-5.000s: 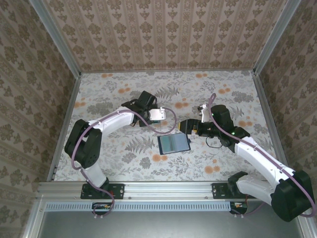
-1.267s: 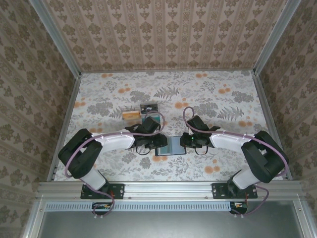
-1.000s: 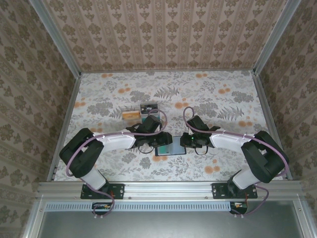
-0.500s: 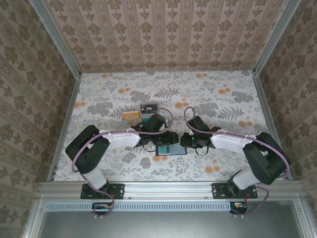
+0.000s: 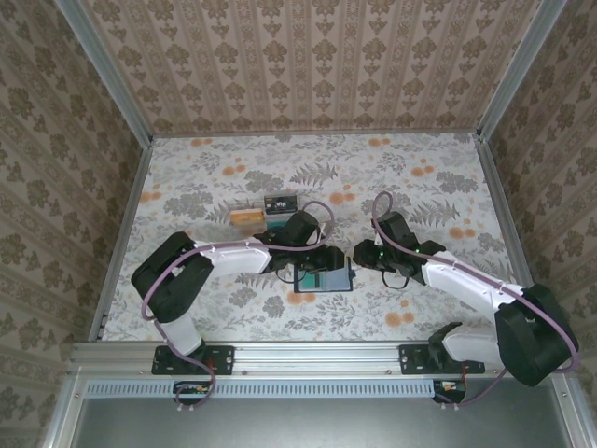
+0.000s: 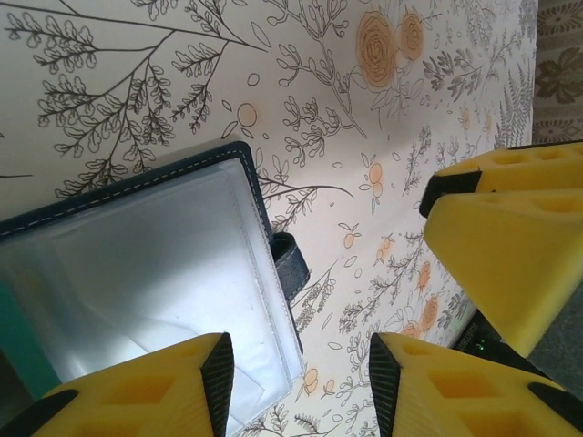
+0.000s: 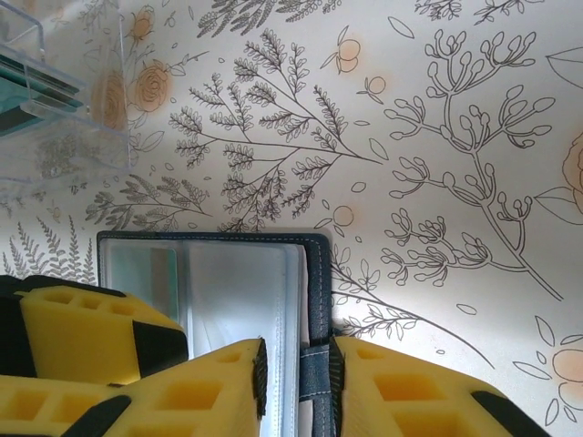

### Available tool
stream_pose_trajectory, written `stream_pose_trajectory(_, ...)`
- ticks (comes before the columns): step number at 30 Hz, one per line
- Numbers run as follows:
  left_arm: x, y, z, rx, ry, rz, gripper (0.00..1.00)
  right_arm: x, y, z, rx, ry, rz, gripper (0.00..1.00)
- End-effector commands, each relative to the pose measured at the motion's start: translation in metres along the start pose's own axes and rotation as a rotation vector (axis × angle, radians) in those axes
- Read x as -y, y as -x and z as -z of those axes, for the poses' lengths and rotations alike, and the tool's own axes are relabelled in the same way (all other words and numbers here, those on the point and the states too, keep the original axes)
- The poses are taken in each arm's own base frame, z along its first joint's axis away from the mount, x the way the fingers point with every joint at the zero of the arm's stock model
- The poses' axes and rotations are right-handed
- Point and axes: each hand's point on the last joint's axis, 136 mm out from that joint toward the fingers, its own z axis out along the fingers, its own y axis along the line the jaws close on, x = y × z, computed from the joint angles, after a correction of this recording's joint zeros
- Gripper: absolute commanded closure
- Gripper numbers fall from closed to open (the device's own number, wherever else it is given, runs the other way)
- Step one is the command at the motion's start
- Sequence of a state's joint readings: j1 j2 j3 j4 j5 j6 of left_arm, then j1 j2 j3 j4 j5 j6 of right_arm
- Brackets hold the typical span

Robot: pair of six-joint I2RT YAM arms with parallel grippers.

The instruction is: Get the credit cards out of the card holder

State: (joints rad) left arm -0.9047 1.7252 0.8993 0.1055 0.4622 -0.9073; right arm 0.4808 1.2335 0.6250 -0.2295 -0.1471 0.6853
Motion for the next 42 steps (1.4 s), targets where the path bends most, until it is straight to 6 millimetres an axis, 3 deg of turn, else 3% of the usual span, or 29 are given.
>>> stream_pose_trajectory(1,0.005,0.006,0.013,0.041,0.021,-0.037,0.54,-0.004,-0.005,0.004,-0.025,0.029,0.002,0.71)
stream_pose_trajectory(9,-0.035,0.002,0.059,0.135,0.205,-0.012,0.64,-0.045,-0.011,-0.001,-0.078,0.217,0.029,0.73)
stream_pose_trajectory(14,-0.074,-0.011,0.075,0.127,0.323,0.049,1.00,-0.069,-0.024,-0.014,-0.152,0.289,0.041,0.79)
stream_pose_trajectory(17,-0.086,-0.017,0.074,0.121,0.340,0.065,1.00,-0.073,-0.033,-0.027,-0.201,0.309,0.017,0.80)
stream_pose_trajectory(26,-0.097,-0.022,0.057,0.092,0.326,0.081,1.00,-0.077,-0.049,-0.051,-0.311,0.331,-0.035,0.83)
stream_pose_trajectory(42,-0.099,-0.029,0.043,0.054,0.328,0.093,1.00,-0.068,-0.066,-0.073,-0.382,0.279,-0.052,0.81)
